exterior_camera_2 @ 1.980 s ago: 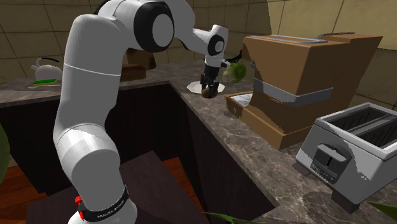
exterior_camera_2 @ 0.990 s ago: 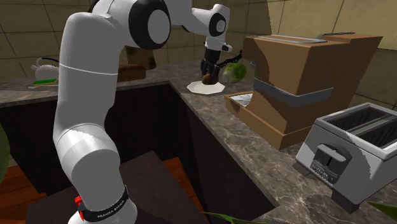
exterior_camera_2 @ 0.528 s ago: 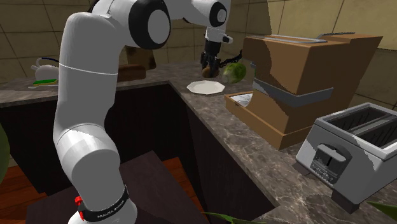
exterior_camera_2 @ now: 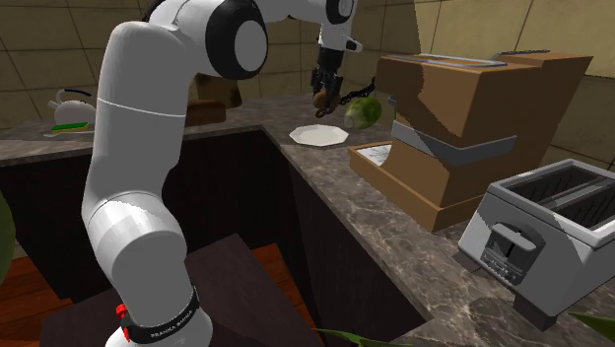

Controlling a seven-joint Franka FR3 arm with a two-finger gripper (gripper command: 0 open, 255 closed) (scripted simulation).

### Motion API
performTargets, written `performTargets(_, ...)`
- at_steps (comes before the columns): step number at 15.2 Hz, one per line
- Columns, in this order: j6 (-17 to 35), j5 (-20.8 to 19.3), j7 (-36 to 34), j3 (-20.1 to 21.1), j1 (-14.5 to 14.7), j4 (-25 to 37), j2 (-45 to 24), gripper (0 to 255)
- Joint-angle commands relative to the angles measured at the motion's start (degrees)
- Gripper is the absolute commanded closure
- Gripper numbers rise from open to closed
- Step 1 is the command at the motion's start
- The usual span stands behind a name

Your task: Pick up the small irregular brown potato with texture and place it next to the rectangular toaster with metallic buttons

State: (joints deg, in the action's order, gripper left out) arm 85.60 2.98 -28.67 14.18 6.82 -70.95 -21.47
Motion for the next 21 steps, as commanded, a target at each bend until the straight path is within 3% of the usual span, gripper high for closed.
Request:
performTargets(1,-1.8,0.0,-0.2,0.0,0.1,1.8,-0.1,255)
performTargets(8,-8.1,-0.5,-1.0,0.1,0.8,10.8,-2.6,255)
performTargets(14,-5.1,1.2,6.8,-2.0,-5.6,-1.9,6.3,255)
performTargets(21,-4.0,1.8,16.3,-5.6,-11.6,-10.2,12.7,255)
